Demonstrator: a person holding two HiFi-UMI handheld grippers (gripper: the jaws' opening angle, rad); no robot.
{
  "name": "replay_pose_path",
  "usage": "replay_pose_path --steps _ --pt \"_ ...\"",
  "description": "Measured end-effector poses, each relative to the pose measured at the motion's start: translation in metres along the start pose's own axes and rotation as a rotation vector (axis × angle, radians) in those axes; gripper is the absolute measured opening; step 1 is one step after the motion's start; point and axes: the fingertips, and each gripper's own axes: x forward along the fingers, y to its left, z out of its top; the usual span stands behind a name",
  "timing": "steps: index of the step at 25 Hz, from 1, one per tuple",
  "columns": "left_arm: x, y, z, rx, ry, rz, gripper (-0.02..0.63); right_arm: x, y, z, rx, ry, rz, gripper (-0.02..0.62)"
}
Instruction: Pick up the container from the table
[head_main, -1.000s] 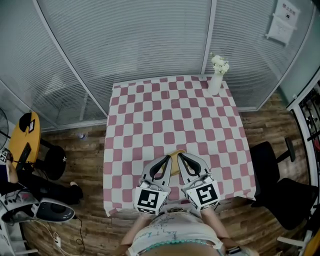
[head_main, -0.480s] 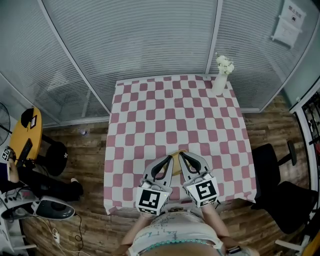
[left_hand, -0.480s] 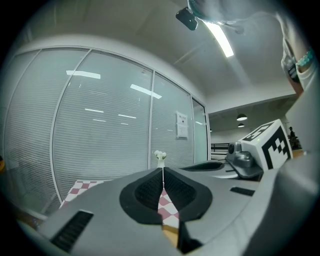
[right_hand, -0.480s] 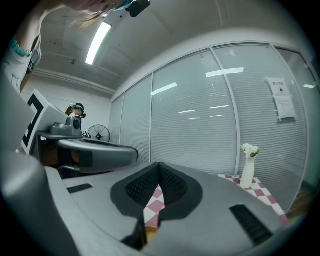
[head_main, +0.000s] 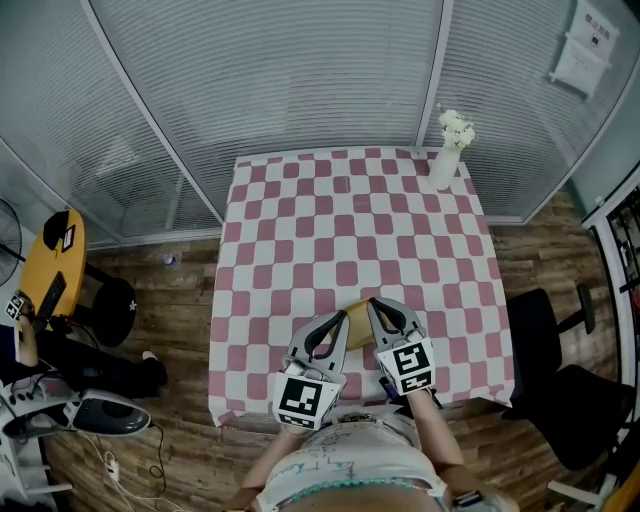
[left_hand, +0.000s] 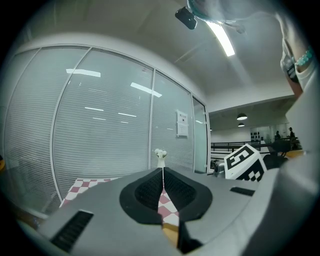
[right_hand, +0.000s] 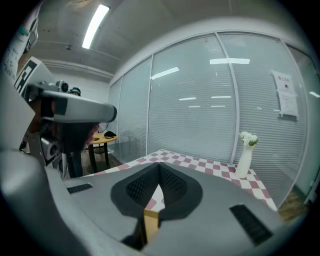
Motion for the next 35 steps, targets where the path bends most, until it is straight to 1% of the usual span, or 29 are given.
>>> replay_pose_path --steps 10,17,25,35 --pt "0.004 0.01 -0.006 -0.015 0.018 0.003 0.017 0.028 -0.025 -0.075 0.008 0.21 0.02 -0.008" --pt "0.006 0.014 -0.012 -0.019 0.03 0.004 0.017 0.037 -0.039 -0.12 0.057 0.316 0.018 -0.008" --pt "0.008 0.017 -0.016 -0.021 0.039 0.006 0.017 0.043 -0.039 -0.144 0.064 0.375 0.028 -0.008" --pt "0.004 0.02 -0.021 -0.029 0.045 0.014 0.017 0.055 -0.043 -0.176 0.057 0.481 0.058 -0.008"
